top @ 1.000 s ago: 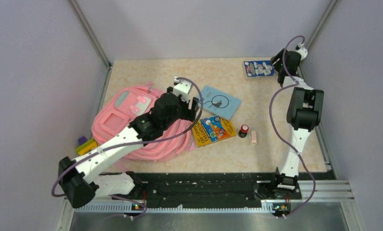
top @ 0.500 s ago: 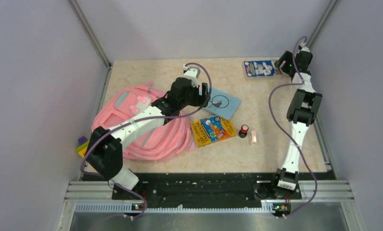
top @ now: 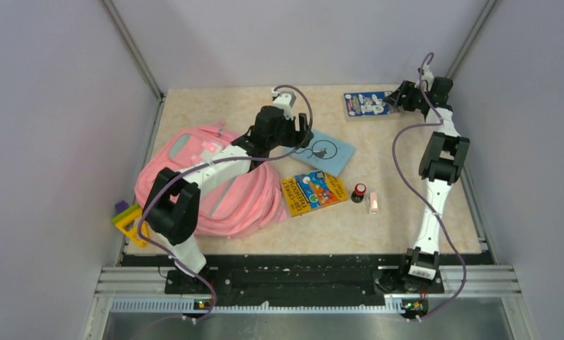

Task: Pack the student bag
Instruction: Pick up the book from the center of the board.

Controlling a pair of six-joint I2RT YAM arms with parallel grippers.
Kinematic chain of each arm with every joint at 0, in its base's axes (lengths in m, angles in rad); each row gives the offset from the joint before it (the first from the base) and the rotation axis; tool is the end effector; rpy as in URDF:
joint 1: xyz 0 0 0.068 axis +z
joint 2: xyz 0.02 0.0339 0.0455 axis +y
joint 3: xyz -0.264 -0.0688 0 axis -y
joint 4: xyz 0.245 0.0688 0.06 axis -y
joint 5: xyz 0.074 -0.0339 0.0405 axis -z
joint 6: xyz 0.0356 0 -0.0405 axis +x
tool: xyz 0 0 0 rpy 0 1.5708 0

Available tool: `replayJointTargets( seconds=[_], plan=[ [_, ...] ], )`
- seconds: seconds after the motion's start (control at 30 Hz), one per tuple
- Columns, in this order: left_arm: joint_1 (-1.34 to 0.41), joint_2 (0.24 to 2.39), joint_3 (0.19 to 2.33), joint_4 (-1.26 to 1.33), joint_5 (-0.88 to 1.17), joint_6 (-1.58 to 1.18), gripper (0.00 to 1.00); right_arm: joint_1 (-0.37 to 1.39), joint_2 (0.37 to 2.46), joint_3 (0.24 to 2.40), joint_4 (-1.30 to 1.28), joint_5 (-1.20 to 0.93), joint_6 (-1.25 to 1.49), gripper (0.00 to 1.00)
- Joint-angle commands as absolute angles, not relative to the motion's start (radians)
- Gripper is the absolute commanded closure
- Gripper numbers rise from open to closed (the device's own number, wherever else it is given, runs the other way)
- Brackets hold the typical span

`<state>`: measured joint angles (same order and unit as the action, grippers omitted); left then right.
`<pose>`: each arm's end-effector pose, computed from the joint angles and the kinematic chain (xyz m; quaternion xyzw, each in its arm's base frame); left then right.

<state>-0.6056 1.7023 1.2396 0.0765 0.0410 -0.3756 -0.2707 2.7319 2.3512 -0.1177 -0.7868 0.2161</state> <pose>0.3298 -0.2301 0.2783 0.1065 0.8227 -0.2780 0.4843 0.5839 -0.1359 0.1359 0.0013 0.8178 0.3165 0.4807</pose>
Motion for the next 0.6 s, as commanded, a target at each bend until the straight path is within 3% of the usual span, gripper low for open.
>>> replayJointTargets(
  seconds=[0.0,0.3,0.57],
  plan=[
    [-0.569,1.784,1.327,0.185,0.066,-0.355,0.21,-0.183,2.686,2.301,-0.289,-0.931,0.051,0.26],
    [-0.498,2.009,1.535,0.123,0.102,-0.395,0.22,-0.070,2.511,2.003,-0.338,-0.965,-0.075,0.34],
    [-0.398,2.201,1.672,0.129,0.159,-0.464,0.22,-0.044,2.369,1.806,-0.252,-0.775,0.152,0.34]
  ],
)
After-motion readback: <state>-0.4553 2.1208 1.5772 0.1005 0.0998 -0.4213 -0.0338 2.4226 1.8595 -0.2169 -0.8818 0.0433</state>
